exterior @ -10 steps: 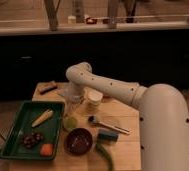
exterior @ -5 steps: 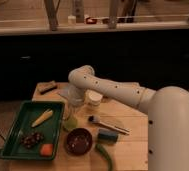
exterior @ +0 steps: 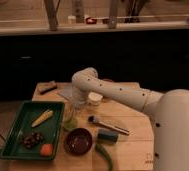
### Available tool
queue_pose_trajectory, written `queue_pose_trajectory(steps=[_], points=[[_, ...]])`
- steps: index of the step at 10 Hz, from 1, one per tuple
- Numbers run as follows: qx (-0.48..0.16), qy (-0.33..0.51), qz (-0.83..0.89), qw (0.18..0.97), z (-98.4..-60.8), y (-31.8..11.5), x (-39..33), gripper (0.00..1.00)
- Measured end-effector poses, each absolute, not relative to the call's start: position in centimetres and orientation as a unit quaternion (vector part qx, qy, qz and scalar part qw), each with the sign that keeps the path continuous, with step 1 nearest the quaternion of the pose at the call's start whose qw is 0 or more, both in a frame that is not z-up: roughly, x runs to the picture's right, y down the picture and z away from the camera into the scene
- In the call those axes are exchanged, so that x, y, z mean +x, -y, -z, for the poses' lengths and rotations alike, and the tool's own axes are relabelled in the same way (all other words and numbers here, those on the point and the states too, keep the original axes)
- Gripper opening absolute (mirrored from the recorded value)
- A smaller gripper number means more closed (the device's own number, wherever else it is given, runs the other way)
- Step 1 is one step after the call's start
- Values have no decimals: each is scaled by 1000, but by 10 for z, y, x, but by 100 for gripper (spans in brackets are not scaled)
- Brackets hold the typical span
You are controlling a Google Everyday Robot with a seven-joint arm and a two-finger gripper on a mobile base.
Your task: Place fork in plastic cup
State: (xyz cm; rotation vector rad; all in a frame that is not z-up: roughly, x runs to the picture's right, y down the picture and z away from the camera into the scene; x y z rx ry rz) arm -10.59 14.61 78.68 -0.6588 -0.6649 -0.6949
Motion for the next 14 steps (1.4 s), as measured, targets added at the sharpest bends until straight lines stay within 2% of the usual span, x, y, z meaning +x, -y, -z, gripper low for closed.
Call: queue_pose_trajectory(steps=[6,7,8,13,14], points=[[-318,322,330,828,-777,-156,-112,1],[-320,324,330,827,-774,-157,-113,6],[-322,325,329,826,-772,-158,-113,14],[-325,326,326,825,-766,-159,-114,66],[-325,326,326,825,-766,-159,-114,74]])
